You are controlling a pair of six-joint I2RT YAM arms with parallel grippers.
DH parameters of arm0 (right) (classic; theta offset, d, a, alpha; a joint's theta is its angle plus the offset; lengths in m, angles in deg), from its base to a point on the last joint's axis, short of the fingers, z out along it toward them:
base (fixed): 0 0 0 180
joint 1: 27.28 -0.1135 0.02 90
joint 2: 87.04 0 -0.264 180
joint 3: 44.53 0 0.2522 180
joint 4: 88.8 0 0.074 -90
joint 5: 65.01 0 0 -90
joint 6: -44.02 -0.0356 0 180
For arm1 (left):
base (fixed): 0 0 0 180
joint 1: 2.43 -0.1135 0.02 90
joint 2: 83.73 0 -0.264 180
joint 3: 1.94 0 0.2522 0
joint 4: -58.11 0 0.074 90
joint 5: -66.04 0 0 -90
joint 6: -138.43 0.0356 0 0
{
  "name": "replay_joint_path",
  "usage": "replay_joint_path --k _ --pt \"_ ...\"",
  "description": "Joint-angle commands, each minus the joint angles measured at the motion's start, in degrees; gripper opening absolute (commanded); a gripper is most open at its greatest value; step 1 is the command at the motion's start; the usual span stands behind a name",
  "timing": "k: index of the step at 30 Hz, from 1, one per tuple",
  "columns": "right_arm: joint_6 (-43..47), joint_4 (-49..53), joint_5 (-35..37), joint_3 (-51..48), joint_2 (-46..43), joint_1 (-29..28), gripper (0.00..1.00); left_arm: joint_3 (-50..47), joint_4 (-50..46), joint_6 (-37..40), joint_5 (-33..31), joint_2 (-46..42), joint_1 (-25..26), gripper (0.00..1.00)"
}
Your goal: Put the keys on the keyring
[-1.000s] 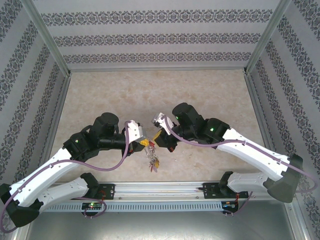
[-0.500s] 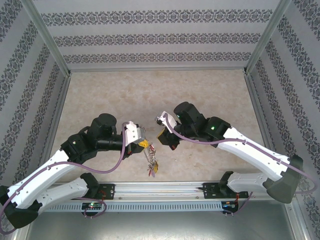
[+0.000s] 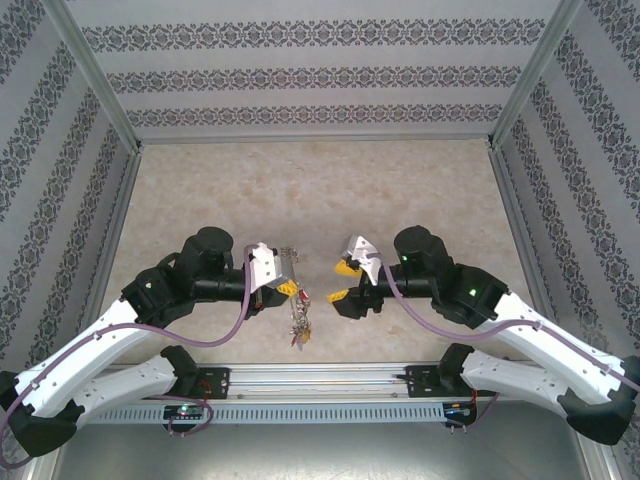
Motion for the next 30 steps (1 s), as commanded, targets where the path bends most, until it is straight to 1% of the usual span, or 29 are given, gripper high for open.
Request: replay_joint_path --k 1,5,8,19,23,28,30 --pt "2.4 -5.5 -4.8 -1.2 0.7 0.2 0.7 1.3 2.0 0.8 3.2 -0.5 0.5 0.0" --pt "3.6 -8.8 -9.4 -1.5 2.0 0.2 0.69 1.6 1.8 0.8 4.1 0.1 0.5 0.0" --pt "4.1 -11.2 -11.7 -1.7 2.8 0.2 0.68 1.6 1.7 0.8 4.2 0.0 0.4 0.0" --pt "6.4 -11.6 -13.2 0.3 7.7 0.2 0.62 1.7 1.5 0.8 5.1 0.1 0.5 0.0" --pt "6.7 -12.4 -13.8 0.8 8.6 0.2 0.55 1.7 1.6 0.7 5.1 0.0 0.5 0.0" --pt "6.8 -13.3 -14.8 0.9 9.0 0.2 0.53 1.8 1.5 0.8 5.1 0.0 0.5 0.0" --pt "6.9 -13.3 -14.8 1.1 9.4 0.2 0.51 1.8 1.5 0.8 5.1 0.0 0.5 0.0"
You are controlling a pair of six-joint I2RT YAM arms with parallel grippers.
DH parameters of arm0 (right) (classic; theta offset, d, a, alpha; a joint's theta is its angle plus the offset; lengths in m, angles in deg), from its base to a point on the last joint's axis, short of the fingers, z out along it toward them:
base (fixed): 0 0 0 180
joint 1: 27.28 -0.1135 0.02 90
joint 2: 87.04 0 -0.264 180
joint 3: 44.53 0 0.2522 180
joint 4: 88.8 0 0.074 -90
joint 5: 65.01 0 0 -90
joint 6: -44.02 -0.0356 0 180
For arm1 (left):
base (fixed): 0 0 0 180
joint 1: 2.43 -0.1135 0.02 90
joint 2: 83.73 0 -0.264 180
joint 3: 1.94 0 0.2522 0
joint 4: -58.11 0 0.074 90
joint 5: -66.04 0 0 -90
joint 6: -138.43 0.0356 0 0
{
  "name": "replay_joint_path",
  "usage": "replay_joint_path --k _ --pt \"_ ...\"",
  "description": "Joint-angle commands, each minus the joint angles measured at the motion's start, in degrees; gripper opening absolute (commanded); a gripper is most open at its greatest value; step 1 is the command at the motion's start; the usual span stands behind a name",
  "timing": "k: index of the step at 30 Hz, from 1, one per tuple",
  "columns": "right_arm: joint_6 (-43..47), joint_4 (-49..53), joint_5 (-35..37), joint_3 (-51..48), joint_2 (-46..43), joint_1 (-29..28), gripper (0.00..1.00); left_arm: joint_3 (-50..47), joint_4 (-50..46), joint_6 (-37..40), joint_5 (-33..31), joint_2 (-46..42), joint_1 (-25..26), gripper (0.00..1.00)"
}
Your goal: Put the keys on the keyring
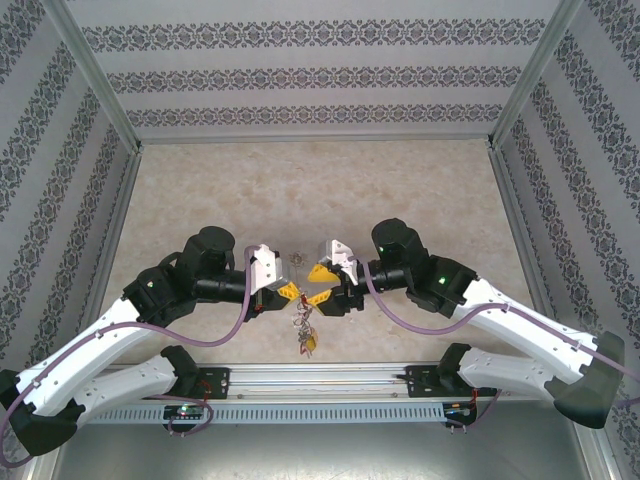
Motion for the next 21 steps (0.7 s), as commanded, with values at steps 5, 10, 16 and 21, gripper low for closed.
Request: replay_joint_path --k 5,10,16,21 --pt "1.1 -2.2 -2.4 2.0 1.2 0.2 0.46 1.7 1.4 0.8 1.7 -0.3 0.5 0.0" --pt "1.2 -2.2 -2.7 2.2 1.4 0.3 0.41 1.8 1.5 0.8 1.5 -0.2 0.5 0.0" --pt "1.3 -2.1 -3.2 2.2 1.5 0.3 0.32 1.8 1.4 0.9 1.2 -0.3 0.5 0.0" --pt "1.3 -1.7 -3.5 2.3 1.8 0.3 0.27 1.9 1.4 0.9 1.1 -0.3 0.5 0.0"
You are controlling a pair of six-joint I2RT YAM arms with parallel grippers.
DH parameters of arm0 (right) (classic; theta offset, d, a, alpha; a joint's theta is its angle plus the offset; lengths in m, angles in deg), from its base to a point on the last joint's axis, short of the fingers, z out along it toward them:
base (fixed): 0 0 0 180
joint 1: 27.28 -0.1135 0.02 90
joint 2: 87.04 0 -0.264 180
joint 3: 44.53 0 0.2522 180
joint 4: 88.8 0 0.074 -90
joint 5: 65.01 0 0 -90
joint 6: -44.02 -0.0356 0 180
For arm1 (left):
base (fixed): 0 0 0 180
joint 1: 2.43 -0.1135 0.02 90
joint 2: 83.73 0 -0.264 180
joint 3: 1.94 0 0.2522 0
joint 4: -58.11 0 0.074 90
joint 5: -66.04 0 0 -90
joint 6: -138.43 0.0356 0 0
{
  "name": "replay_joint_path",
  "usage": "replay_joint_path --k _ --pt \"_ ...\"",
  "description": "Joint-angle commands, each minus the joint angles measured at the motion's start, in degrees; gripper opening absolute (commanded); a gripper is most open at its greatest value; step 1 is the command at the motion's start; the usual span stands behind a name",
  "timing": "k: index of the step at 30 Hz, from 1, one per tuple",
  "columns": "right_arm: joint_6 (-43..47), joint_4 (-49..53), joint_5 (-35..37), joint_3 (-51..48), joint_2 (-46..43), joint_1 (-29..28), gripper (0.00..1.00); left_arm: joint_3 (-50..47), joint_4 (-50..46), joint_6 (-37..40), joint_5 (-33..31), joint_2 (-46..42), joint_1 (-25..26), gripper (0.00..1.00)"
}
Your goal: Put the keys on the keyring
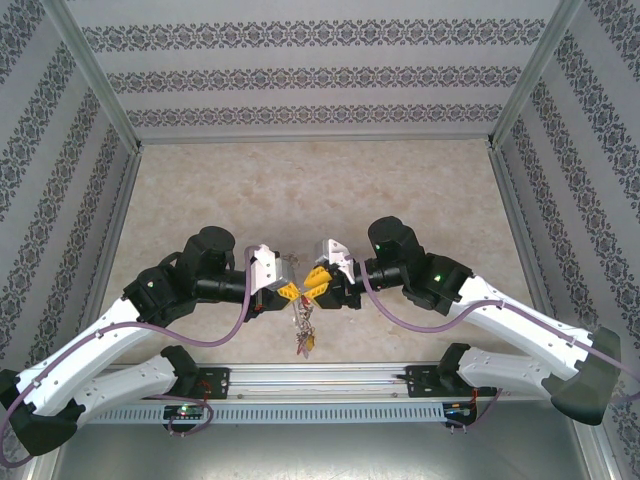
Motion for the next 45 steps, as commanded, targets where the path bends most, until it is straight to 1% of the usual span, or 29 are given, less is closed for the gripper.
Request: replay_joint_path --k 1,6,22,25,36,40,45 --pt "0.9 -0.6 -2.1 1.7 0.3 0.3 0.26 1.9 1.4 0.9 1.0 -0.3 0.5 0.0" --pt "0.9 -0.5 -2.7 1.8 0.3 0.3 0.21 1.9 1.3 0.9 0.5 -0.4 0.5 0.0" --pt "1.9 1.6 -3.4 2.3 1.0 0.3 0.16 1.8 1.5 0.8 -0.4 -0.5 0.5 0.0" --pt "1.9 1.4 -3.6 2.1 0.8 0.2 0.11 1.6 1.6 0.8 -0.6 -0.6 0.5 0.0" --pt "1.6 1.2 -4.3 1.9 0.4 0.3 0.0 1.5 1.8 0.7 -0.9 -0.7 0.5 0.0" --pt "0.9 1.8 -4.8 2.7 1.1 0.4 0.0 1.6 1.8 0.8 -1.1 -0.8 0.5 0.0" --pt "-0.1 6.0 -4.2 5.6 3.6 0.6 0.0 1.6 1.8 0.8 -1.5 -1.1 0.5 0.0"
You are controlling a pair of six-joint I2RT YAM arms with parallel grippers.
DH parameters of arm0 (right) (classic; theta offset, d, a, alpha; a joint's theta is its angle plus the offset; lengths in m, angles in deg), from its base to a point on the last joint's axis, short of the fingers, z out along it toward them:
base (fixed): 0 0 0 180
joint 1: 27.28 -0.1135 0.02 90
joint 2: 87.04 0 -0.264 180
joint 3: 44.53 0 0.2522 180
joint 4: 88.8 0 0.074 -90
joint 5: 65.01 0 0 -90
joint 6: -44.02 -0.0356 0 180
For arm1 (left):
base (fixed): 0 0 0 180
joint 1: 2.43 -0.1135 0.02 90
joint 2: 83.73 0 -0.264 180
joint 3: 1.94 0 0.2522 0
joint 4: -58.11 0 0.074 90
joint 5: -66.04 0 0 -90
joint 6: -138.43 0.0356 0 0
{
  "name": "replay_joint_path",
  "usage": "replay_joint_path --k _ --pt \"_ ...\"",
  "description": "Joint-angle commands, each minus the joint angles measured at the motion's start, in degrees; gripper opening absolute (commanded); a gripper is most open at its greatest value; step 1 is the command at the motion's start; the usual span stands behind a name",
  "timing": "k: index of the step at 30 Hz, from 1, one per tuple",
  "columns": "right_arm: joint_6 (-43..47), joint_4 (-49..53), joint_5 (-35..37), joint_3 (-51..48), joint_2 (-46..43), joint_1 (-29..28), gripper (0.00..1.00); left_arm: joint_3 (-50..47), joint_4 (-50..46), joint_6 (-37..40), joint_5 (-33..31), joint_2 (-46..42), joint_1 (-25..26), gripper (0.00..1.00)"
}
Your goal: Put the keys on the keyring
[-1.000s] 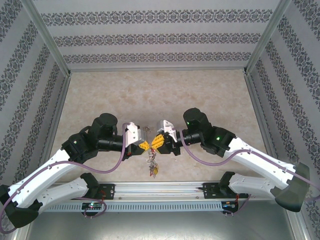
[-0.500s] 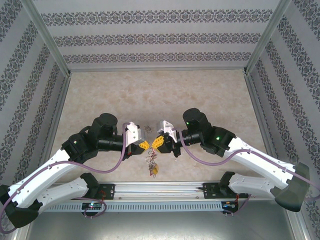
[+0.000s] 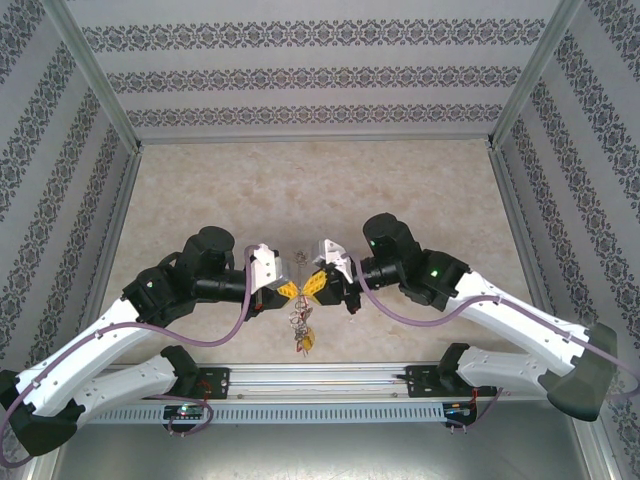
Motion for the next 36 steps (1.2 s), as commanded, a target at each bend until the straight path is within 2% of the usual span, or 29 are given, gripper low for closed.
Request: replay_joint_path --k 1,29,36 --pt "-1.0 2.3 -1.8 3.2 1.7 0.2 0.0 1.6 1.9 0.8 0.3 -0.9 0.4 0.0" --pt "-5.6 7.7 -3.1 7.7 7.1 1.0 0.0 1.5 1.4 2.0 -3.9 -2.5 1.7 0.0" --pt "-5.3 6.6 -3.3 7.3 4.7 1.1 0.0 1.6 1.3 2.2 -4.5 -2.4 1.7 0.0"
